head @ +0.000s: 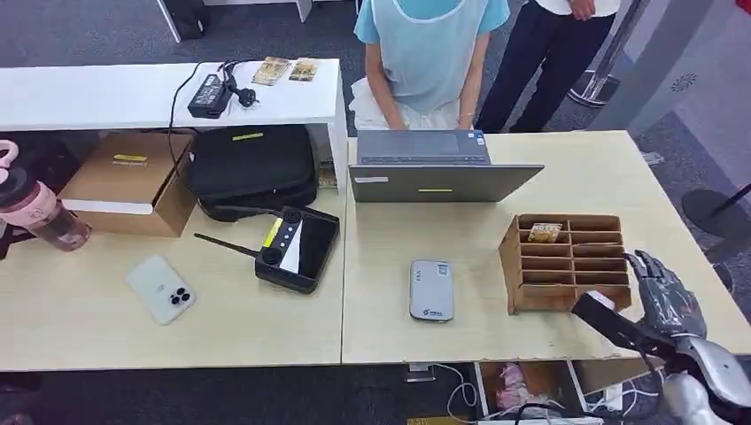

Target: Pass the card to the sensor for recognition and then transmit it.

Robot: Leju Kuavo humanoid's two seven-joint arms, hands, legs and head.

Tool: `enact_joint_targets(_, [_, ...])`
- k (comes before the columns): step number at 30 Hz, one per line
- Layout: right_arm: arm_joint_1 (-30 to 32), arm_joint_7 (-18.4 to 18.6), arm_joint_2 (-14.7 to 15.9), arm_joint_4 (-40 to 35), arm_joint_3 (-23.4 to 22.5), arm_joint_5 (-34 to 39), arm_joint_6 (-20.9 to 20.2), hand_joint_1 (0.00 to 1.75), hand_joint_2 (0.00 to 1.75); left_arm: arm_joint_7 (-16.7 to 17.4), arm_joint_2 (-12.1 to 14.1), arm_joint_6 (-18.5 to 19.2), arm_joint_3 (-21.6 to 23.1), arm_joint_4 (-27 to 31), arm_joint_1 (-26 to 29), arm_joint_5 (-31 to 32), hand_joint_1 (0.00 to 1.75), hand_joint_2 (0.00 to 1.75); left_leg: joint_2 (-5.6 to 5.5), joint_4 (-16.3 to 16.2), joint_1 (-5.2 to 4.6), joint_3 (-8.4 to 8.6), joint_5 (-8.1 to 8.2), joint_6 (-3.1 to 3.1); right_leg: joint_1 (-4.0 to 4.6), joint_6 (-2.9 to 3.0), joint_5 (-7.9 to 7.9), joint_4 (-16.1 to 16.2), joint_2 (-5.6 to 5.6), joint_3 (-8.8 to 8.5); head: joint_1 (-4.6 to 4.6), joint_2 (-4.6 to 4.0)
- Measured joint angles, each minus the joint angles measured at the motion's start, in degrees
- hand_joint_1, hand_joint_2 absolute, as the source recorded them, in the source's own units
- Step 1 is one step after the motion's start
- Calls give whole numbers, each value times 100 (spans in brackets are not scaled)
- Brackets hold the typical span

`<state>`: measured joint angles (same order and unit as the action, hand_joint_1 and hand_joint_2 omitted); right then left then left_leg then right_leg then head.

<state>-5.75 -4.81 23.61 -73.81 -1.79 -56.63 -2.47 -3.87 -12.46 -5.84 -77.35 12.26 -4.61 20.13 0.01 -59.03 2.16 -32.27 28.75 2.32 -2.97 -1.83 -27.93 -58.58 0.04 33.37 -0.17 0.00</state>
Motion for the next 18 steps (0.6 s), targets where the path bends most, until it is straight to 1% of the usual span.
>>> enact_joint_targets(17, [-434, -120, -7, 581, 44, -81, 52, 0, 175, 28, 0, -35, 0, 0, 0, -7, 0, 175, -1, 0, 0, -1, -1, 1, 0, 0, 0, -1, -1, -1, 0, 0])
enact_joint_targets(18, [-463, -129, -7, 614, 48, -81, 61, 54, 175, 35, 0, -35, 0, 0, 0, -7, 0, 175, -1, 0, 0, -1, -1, 1, 0, 0, 0, -1, -1, -1, 0, 0])
